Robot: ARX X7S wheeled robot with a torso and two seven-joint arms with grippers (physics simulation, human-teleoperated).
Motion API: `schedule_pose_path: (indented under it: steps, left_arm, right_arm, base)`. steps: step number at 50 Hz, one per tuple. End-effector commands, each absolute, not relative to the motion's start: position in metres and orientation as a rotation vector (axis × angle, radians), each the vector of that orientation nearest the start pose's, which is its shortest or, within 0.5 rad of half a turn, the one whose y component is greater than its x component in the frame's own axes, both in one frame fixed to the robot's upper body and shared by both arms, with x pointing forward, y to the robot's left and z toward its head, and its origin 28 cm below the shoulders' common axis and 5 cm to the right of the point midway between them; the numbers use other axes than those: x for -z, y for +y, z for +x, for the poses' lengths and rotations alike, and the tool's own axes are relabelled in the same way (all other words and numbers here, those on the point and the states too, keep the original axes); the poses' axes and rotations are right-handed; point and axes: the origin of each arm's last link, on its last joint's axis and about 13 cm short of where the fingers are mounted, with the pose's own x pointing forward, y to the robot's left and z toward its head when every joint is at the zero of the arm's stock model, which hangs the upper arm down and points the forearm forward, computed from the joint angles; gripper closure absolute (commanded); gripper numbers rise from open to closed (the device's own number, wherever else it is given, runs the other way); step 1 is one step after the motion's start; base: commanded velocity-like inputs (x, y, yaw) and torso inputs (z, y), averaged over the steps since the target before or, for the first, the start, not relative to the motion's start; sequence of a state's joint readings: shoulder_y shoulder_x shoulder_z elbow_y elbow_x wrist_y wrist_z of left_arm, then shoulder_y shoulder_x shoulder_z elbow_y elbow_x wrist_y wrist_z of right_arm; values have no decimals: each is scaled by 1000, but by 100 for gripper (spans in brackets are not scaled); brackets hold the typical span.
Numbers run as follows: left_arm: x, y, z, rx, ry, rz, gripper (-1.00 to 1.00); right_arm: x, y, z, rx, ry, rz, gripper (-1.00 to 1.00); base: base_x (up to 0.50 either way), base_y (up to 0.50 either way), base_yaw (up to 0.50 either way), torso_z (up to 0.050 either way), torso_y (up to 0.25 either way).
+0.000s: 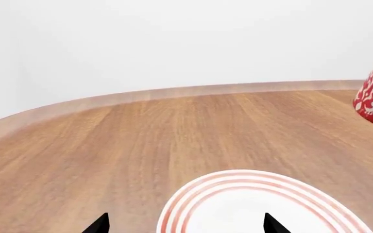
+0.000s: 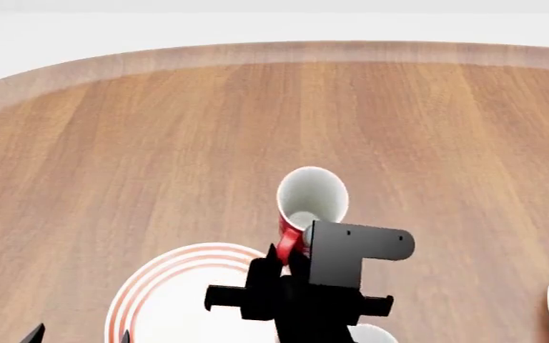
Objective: Put the red mug on the left plate.
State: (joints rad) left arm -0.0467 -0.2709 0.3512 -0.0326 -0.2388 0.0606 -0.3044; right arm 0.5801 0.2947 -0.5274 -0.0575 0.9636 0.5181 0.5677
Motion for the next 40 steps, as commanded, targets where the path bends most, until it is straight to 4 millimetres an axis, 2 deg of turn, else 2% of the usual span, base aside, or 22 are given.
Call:
schedule_pose_path:
  steps: [1,16,20,40]
  left_arm:
    - [-9,204,209,27,9,36,-100]
    - [-9,204,209,27,8,37,-100]
    - [-10,204,209,27,7,37,-100]
    - [-10,204,209,30,8,36,-100]
  right_arm:
    - [-115,-40,282,-319,288,189,100]
    - [-104,-34,281,-465,332,145,100]
    - [-94,-29,281,-514,320,91,100]
    - [-76,-18,286,-540,397,71,100]
  base:
    - [0,0,0,0,0]
    - [0,0,0,0,1]
    - [0,0,0,0,0]
    - [0,0,0,0,0]
